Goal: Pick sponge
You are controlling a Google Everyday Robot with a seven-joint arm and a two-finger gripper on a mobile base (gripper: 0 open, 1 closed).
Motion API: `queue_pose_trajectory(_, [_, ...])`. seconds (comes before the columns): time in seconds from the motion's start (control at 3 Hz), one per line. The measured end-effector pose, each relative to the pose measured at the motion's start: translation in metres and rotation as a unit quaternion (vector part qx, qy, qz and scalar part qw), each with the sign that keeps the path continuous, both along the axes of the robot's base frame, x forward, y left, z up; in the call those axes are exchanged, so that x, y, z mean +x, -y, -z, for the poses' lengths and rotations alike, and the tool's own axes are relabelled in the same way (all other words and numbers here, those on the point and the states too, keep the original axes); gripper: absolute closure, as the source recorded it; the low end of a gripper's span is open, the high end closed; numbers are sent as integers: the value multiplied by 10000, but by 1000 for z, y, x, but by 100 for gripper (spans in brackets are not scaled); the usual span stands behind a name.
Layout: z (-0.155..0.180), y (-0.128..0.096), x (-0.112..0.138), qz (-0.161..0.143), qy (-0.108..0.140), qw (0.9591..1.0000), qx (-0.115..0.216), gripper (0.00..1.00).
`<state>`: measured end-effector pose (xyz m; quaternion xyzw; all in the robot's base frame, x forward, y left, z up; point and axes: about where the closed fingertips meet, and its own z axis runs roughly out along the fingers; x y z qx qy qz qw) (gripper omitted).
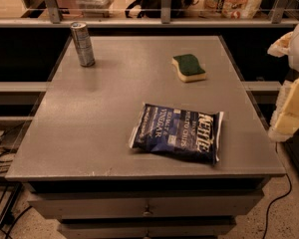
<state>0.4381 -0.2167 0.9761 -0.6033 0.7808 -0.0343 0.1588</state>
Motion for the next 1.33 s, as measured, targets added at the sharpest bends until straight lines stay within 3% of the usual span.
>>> queue_pose_trajectory(0.33, [0,0,0,0,0,10000,0,0])
queue_pose_trajectory(0.67, [0,0,5,-17,47,9997,252,0])
queue_pose_trajectory(1.0, [-3,-6,25,-119,300,9957,870,0])
queue_pose_trajectory(1.33, [3,-18,58,32,534,9872,1500,0])
